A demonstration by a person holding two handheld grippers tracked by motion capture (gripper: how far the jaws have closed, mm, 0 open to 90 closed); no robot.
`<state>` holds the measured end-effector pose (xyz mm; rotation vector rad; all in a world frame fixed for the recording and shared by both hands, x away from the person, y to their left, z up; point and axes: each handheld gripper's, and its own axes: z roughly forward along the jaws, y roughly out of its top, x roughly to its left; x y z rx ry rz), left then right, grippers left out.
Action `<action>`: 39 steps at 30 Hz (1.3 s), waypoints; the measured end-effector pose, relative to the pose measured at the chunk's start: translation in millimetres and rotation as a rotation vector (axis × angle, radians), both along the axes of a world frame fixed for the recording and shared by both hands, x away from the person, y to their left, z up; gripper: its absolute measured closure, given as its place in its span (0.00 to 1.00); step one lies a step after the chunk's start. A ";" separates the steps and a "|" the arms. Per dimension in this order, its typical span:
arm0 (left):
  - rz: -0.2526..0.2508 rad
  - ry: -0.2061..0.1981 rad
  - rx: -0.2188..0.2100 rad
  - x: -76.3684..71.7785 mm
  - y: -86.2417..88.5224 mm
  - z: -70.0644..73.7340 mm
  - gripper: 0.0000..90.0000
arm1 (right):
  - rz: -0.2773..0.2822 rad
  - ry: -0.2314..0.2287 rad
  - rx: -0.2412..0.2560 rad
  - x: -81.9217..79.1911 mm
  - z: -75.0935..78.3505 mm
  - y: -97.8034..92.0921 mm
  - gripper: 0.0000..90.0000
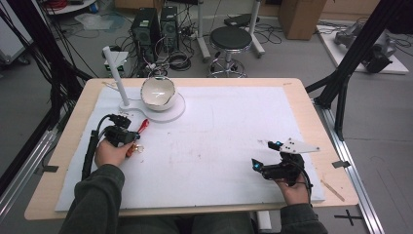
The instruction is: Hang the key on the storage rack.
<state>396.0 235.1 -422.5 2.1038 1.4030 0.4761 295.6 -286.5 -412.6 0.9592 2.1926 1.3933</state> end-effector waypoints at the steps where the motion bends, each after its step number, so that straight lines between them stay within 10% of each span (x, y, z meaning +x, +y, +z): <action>1: -0.005 -0.002 0.002 -0.5 0.3 0.7 0.96 | -0.001 0.000 -0.001 0.0 0.0 0.2 0.08; 39: -0.176 -0.167 -0.103 -40.0 20.7 24.8 0.96 | 0.000 0.002 -0.016 2.4 -0.9 4.0 0.08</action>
